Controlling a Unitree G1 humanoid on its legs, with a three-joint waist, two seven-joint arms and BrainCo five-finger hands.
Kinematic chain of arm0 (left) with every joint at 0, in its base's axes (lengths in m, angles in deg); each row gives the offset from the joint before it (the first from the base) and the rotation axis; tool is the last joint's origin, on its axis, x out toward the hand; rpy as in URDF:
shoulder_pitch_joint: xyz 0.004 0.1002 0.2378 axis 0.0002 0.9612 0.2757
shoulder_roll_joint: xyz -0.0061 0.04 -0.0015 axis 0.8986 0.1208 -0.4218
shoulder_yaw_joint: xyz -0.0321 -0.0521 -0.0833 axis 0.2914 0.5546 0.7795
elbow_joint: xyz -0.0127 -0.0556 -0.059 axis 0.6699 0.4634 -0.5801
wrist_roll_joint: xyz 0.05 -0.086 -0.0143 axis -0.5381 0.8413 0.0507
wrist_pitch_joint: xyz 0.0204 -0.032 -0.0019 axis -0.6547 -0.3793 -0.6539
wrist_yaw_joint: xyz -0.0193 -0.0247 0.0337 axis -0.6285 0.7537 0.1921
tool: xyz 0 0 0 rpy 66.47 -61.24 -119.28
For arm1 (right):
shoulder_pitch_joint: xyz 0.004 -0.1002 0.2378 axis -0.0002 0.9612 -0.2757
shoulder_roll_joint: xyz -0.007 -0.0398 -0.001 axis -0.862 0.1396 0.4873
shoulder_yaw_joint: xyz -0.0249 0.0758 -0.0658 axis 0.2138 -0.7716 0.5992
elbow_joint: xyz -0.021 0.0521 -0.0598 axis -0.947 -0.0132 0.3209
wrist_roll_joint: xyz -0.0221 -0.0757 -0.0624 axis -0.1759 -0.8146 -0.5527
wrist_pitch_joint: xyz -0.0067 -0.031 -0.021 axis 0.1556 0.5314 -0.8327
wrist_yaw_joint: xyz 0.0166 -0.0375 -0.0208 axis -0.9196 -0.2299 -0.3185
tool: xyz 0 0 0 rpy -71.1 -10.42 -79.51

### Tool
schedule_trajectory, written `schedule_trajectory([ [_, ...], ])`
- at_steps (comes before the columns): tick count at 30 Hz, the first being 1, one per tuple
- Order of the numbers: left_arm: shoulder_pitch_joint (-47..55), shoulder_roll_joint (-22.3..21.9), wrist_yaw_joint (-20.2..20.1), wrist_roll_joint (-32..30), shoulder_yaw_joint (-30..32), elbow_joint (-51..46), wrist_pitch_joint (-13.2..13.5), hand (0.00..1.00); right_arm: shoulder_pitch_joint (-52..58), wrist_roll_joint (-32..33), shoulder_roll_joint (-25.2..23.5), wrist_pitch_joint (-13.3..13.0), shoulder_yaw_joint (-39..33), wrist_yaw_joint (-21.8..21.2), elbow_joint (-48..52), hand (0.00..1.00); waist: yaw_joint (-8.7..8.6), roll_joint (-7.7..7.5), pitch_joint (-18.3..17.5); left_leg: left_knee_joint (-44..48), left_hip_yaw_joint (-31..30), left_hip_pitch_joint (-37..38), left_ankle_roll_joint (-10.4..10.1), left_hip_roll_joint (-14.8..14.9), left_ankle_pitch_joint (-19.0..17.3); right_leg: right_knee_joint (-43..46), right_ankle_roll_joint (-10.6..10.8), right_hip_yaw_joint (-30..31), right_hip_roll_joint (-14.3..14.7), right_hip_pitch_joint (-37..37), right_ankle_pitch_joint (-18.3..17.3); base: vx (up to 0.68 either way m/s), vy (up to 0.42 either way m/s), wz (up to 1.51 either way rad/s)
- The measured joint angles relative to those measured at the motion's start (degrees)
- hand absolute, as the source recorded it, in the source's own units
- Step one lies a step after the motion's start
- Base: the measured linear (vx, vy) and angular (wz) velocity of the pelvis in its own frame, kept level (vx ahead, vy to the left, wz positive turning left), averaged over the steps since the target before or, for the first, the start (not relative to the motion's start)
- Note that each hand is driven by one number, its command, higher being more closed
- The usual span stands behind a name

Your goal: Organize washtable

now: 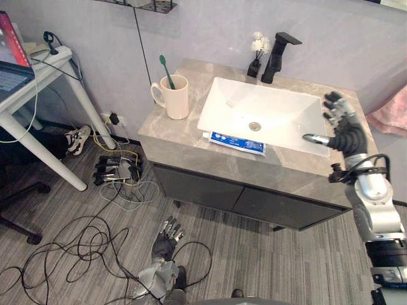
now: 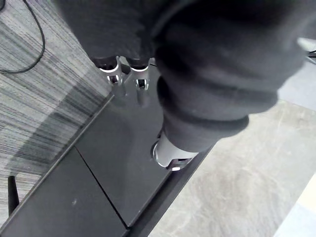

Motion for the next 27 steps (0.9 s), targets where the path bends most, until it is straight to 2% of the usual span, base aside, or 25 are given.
schedule_trajectory([
  [2, 0.1, 0.4, -0.8, 0.0, -0.4, 0.0, 0.0, 0.0, -1.1, 0.0, 0.0, 0.0, 2.3, -1.3, -0.9, 0.0, 0.66, -0.95, 0.0, 0.0, -0.1, -0.3, 0.1, 0.0, 0.1, -0.1, 0.0, -0.1, 0.0, -0.2, 0.0, 0.0, 0.0, 0.0],
  [8, 1.1, 1.2, -1.2, 0.0, -0.5, -0.1, 0.2, 0.0, -5.7, -0.1, 1.2, 0.1, 7.2, -2.2, -5.5, 0.0, 2.01, -2.24, 0.3, 0.0, -1.0, -1.7, 0.6, -0.3, 0.6, -0.4, 0.1, -1.0, 0.0, -0.9, 0.2, 0.01, 0.003, 0.07],
  [10, 1.4, 1.2, -1.3, 0.0, -0.7, -0.1, 0.2, 0.0, -7.2, -0.3, 1.8, 0.1, 8.4, -2.2, -7.3, 0.0, 2.83, -2.29, 0.4, 0.0, -1.2, -2.0, 0.6, -0.4, 0.7, -0.9, 0.0, -1.3, 0.0, -0.9, 0.5, 0.01, 0.005, 0.07],
  [14, 1.7, 1.1, -1.4, 0.0, -0.7, -0.2, 0.2, 0.0, -11.6, -2.1, 2.1, 0.9, 10.7, -1.7, -11.8, 0.0, 3.13, -2.22, 0.8, 0.0, -1.6, -2.4, 0.7, -0.5, 0.8, -1.1, -0.1, -1.7, 0.0, -1.0, 0.6, 0.0, 0.002, 0.06],
  [18, 1.6, 1.1, -2.0, 0.2, -0.7, -1.9, 0.2, 0.0, -15.8, -4.8, 3.5, 1.0, 10.8, 0.4, -16.1, 0.0, 3.34, -2.19, 2.6, 0.0, -1.7, -2.9, 0.5, -0.4, 0.9, -1.1, -0.3, -1.8, 0.0, -1.4, 0.8, -0.02, 0.006, 0.0],
  [23, 1.6, 1.1, -2.0, 0.2, -0.8, -3.2, 0.2, 0.0, -16.9, -6.5, 4.5, 1.1, 10.4, 1.7, -18.7, 0.0, 4.37, -2.23, 2.9, 0.4, -1.7, -3.3, 0.8, -0.4, 1.3, -1.3, -0.2, -1.8, 0.0, -1.7, 0.9, 0.01, -0.003, 0.0],
  [27, 1.6, 1.0, -2.1, 0.2, -0.8, -4.3, 0.2, 0.0, -17.8, -8.2, 4.6, 1.1, 10.1, 1.8, -19.8, 0.0, 4.36, -2.24, 3.4, 0.4, -1.8, -3.4, 0.8, -0.5, 1.3, -1.4, -0.2, -2.0, 0.1, -1.5, 0.9, 0.01, -0.003, 0.01],
])
